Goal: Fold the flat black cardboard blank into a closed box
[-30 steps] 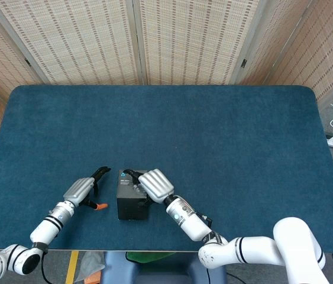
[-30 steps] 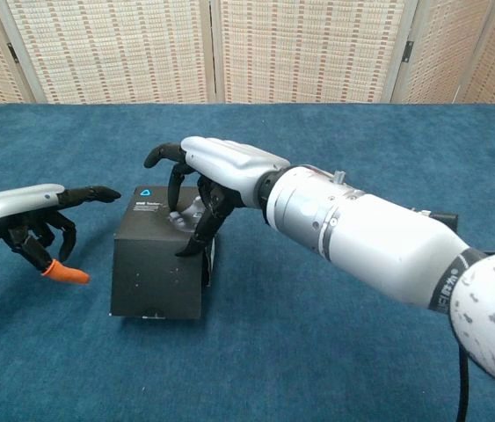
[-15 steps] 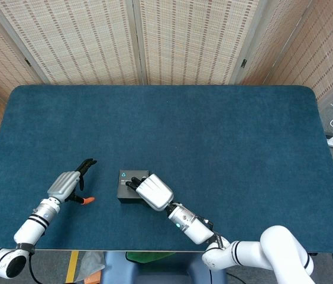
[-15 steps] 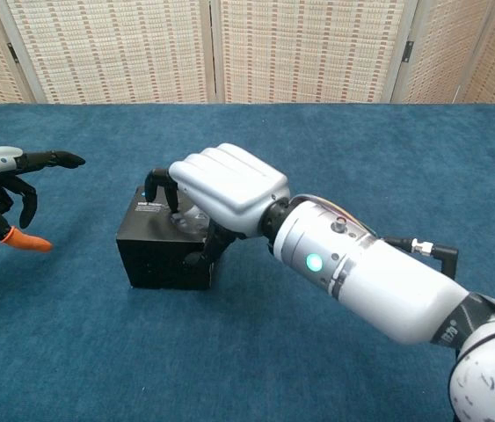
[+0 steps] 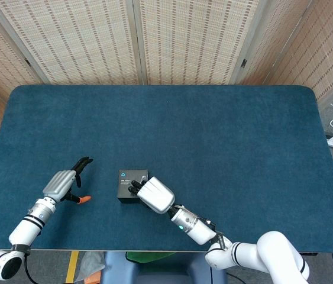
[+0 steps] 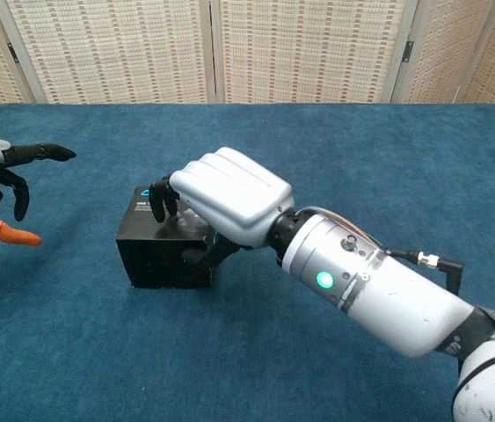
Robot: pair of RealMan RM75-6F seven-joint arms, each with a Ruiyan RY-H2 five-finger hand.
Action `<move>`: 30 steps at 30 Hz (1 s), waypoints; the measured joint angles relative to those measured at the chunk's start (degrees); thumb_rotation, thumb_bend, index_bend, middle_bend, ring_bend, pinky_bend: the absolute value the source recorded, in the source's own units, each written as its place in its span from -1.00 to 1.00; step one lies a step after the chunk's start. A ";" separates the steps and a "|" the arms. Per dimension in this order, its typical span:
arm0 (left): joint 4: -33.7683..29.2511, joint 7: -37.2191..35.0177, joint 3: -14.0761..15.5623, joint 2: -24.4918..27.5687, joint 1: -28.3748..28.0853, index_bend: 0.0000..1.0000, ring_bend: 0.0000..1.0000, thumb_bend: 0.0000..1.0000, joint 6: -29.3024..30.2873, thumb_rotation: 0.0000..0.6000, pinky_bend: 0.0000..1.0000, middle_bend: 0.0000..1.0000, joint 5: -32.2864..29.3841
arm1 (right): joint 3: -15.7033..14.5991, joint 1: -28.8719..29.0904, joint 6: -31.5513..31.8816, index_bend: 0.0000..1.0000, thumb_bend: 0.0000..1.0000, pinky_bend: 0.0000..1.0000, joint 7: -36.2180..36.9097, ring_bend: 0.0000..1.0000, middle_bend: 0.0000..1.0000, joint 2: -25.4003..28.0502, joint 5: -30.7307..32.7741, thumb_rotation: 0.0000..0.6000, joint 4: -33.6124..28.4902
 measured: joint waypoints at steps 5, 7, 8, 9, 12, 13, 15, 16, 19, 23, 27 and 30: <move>0.47 5.39 -0.09 -0.43 1.23 -1.00 -0.26 -0.62 3.65 1.00 0.62 -1.00 -0.50 | 1.12 -1.09 2.73 -0.14 -0.25 1.00 1.04 0.42 -0.02 3.46 -1.26 1.00 -4.68; 0.53 7.80 -0.20 -0.65 1.84 -1.00 -0.36 -0.61 5.21 1.00 0.53 -1.00 -1.07 | 1.44 -1.79 3.93 -0.14 -0.25 1.00 0.87 0.42 -0.02 5.56 -1.79 1.00 -7.28; 0.58 9.47 -0.30 -0.81 2.27 -1.00 -0.39 -0.61 6.36 1.00 0.49 -1.00 -1.54 | 1.53 -2.17 4.42 -0.14 -0.25 1.00 0.59 0.41 -0.01 6.65 -1.99 1.00 -8.47; 0.64 10.73 -0.39 -0.94 2.62 -1.00 -0.41 -0.61 7.33 1.00 0.41 -1.00 -1.88 | 1.61 -2.76 5.01 -0.14 -0.25 1.00 0.05 0.40 -0.01 8.24 -2.17 1.00 -10.16; 0.82 14.82 -0.64 -1.34 4.04 -1.00 -0.52 -0.61 10.98 1.00 0.13 -1.00 -2.90 | 1.46 -4.78 5.94 -0.14 -0.25 1.00 -2.13 0.24 0.00 12.90 -1.97 1.00 -15.09; 0.86 15.88 -0.70 -1.42 4.52 -0.99 -0.57 -0.62 12.12 1.00 0.05 -1.00 -3.10 | 1.34 -5.56 6.13 -0.14 -0.25 1.00 -2.95 0.17 -0.01 14.50 -1.69 1.00 -16.83; 0.96 17.85 -0.81 -1.58 5.74 -0.93 -0.67 -0.62 14.79 1.00 -0.12 -1.00 -3.35 | 0.89 -7.71 6.59 -0.17 -0.25 0.94 -4.81 0.03 -0.07 18.51 -0.62 1.00 -21.29; 0.99 18.53 -0.81 -1.63 6.32 -0.90 -0.73 -0.62 15.94 1.00 -0.22 -1.00 -3.35 | 0.62 -8.80 6.79 -0.21 -0.24 0.81 -5.49 -0.07 -0.11 20.36 0.03 1.00 -23.35; 1.08 19.73 -0.69 -1.76 8.39 -0.87 -0.83 -0.62 19.49 1.00 -0.42 -1.00 -3.02 | -0.66 -13.00 7.70 -0.34 -0.24 0.35 -7.13 -0.31 -0.25 27.04 2.51 1.00 -30.39; 0.90 20.53 0.07 -1.57 11.51 -0.86 -0.85 -0.61 23.61 1.00 -0.50 -1.00 -1.52 | -3.39 -19.06 9.57 -0.54 -0.23 -0.09 -7.28 -0.56 -0.44 35.49 4.83 1.00 -37.26; -0.31 20.39 1.27 -0.64 14.34 -0.86 -0.85 -0.61 26.79 1.00 -0.54 -1.00 0.53 | -7.37 -25.54 12.84 -0.68 -0.23 -0.27 -5.20 -0.70 -0.55 42.36 5.17 1.00 -40.75; -1.23 20.10 2.38 0.05 16.43 -0.86 -0.85 -0.62 29.21 1.00 -0.55 -1.00 2.52 | -9.51 -29.72 16.04 -0.71 -0.23 -0.31 -2.97 -0.74 -0.57 45.11 4.66 1.00 -41.28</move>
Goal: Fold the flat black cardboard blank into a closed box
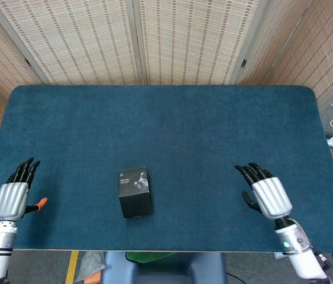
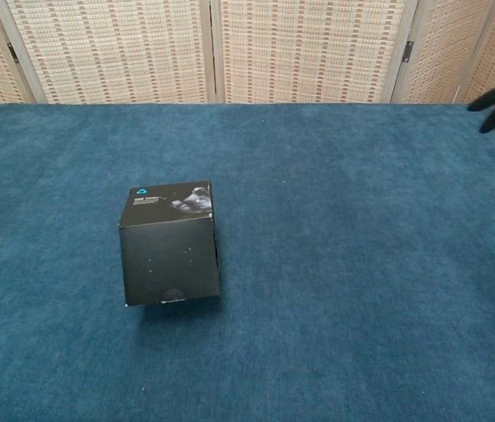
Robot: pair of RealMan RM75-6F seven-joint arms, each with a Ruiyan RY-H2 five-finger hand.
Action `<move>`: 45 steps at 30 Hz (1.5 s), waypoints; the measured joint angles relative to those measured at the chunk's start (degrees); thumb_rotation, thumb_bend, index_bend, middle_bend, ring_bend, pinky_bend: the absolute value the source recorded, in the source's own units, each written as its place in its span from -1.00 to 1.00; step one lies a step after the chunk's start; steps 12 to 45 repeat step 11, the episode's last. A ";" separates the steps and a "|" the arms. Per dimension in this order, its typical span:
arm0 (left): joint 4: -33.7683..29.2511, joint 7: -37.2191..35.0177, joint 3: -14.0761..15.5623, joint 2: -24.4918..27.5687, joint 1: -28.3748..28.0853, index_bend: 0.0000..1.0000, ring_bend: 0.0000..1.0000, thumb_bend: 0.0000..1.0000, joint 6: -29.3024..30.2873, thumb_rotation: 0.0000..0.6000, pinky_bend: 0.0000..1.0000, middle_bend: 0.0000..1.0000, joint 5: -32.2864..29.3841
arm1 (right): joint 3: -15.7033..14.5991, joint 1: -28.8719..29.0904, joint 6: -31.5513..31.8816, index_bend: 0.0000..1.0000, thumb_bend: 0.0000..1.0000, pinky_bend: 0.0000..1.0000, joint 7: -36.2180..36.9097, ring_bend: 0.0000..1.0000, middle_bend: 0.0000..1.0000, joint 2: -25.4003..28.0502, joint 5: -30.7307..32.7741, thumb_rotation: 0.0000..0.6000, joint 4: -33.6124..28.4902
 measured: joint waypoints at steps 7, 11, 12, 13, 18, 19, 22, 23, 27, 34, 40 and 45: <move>-1.84 -0.19 1.98 0.79 4.02 -0.86 -0.87 -0.62 4.61 1.00 -0.58 -1.00 4.12 | -2.03 -8.96 9.07 -0.71 -0.22 -0.33 6.00 -0.75 -0.57 2.07 -2.16 1.00 1.18; -1.75 1.20 2.54 0.25 5.73 -0.87 -0.88 -0.62 7.19 1.00 -0.63 -1.00 6.17 | -2.46 -12.50 11.91 -0.71 -0.21 -0.40 10.12 -0.77 -0.57 3.13 -3.16 1.00 2.30; -1.75 1.20 2.54 0.25 5.73 -0.87 -0.88 -0.62 7.19 1.00 -0.63 -1.00 6.17 | -2.46 -12.50 11.91 -0.71 -0.21 -0.40 10.12 -0.77 -0.57 3.13 -3.16 1.00 2.30; -1.75 1.20 2.54 0.25 5.73 -0.87 -0.88 -0.62 7.19 1.00 -0.63 -1.00 6.17 | -2.46 -12.50 11.91 -0.71 -0.21 -0.40 10.12 -0.77 -0.57 3.13 -3.16 1.00 2.30; -1.75 1.20 2.54 0.25 5.73 -0.87 -0.88 -0.62 7.19 1.00 -0.63 -1.00 6.17 | -2.46 -12.50 11.91 -0.71 -0.21 -0.40 10.12 -0.77 -0.57 3.13 -3.16 1.00 2.30; -1.75 1.20 2.54 0.25 5.73 -0.87 -0.88 -0.62 7.19 1.00 -0.63 -1.00 6.17 | -2.46 -12.50 11.91 -0.71 -0.21 -0.40 10.12 -0.77 -0.57 3.13 -3.16 1.00 2.30; -1.75 1.20 2.54 0.25 5.73 -0.87 -0.88 -0.62 7.19 1.00 -0.63 -1.00 6.17 | -2.46 -12.50 11.91 -0.71 -0.21 -0.40 10.12 -0.77 -0.57 3.13 -3.16 1.00 2.30; -1.75 1.20 2.54 0.25 5.73 -0.87 -0.88 -0.62 7.19 1.00 -0.63 -1.00 6.17 | -2.46 -12.50 11.91 -0.71 -0.21 -0.40 10.12 -0.77 -0.57 3.13 -3.16 1.00 2.30; -1.75 1.20 2.54 0.25 5.73 -0.87 -0.88 -0.62 7.19 1.00 -0.63 -1.00 6.17 | -2.46 -12.50 11.91 -0.71 -0.21 -0.40 10.12 -0.77 -0.57 3.13 -3.16 1.00 2.30; -1.75 1.20 2.54 0.25 5.73 -0.87 -0.88 -0.62 7.19 1.00 -0.63 -1.00 6.17 | -2.46 -12.50 11.91 -0.71 -0.21 -0.40 10.12 -0.77 -0.57 3.13 -3.16 1.00 2.30; -1.75 1.20 2.54 0.25 5.73 -0.87 -0.88 -0.62 7.19 1.00 -0.63 -1.00 6.17 | -2.46 -12.50 11.91 -0.71 -0.21 -0.40 10.12 -0.77 -0.57 3.13 -3.16 1.00 2.30; -1.75 1.20 2.54 0.25 5.73 -0.87 -0.88 -0.62 7.19 1.00 -0.63 -1.00 6.17 | -2.46 -12.50 11.91 -0.71 -0.21 -0.40 10.12 -0.77 -0.57 3.13 -3.16 1.00 2.30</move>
